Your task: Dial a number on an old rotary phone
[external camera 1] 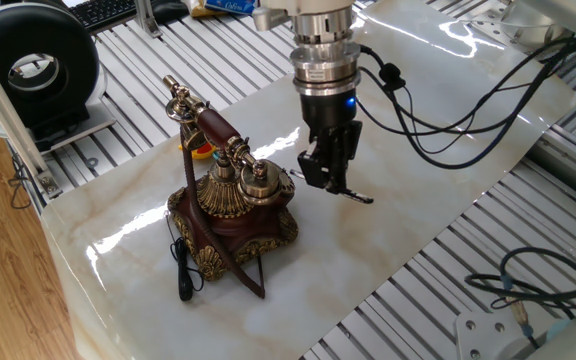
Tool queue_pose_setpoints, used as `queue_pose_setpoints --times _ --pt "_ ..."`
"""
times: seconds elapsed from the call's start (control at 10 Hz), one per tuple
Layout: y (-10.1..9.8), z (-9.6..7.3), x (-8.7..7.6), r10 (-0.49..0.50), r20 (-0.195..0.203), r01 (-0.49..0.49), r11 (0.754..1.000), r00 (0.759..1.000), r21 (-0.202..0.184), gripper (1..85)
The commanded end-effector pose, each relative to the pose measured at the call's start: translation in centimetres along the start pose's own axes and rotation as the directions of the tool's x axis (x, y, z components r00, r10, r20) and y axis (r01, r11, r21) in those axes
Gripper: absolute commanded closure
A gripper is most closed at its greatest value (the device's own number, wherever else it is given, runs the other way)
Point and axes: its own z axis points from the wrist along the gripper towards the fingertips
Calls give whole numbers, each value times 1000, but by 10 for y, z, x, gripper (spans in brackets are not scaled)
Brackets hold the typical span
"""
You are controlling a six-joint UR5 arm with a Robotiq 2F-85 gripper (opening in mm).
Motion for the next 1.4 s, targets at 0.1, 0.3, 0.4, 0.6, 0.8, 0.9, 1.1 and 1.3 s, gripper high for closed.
queue_pose_setpoints --times 0.1,0.3,0.4,0.6,0.8,0.9,1.1,1.3 --pt "7 3 -16 16 5 -16 1000 1000 -6 843" --pt "8 3 -18 12 -6 -12 1000 1000 -5 843" --pt "10 4 -20 12 -9 -12 1000 1000 -10 843" --pt "13 3 -23 12 -17 -12 1000 1000 1 843" --pt "14 3 -27 6 -20 -6 1000 1000 4 843" --pt "14 3 -28 3 -21 -3 1000 1000 7 843" --pt "12 6 -35 -7 -18 7 1000 1000 13 843" --pt "11 5 -39 -7 -20 7 1000 1000 24 843"
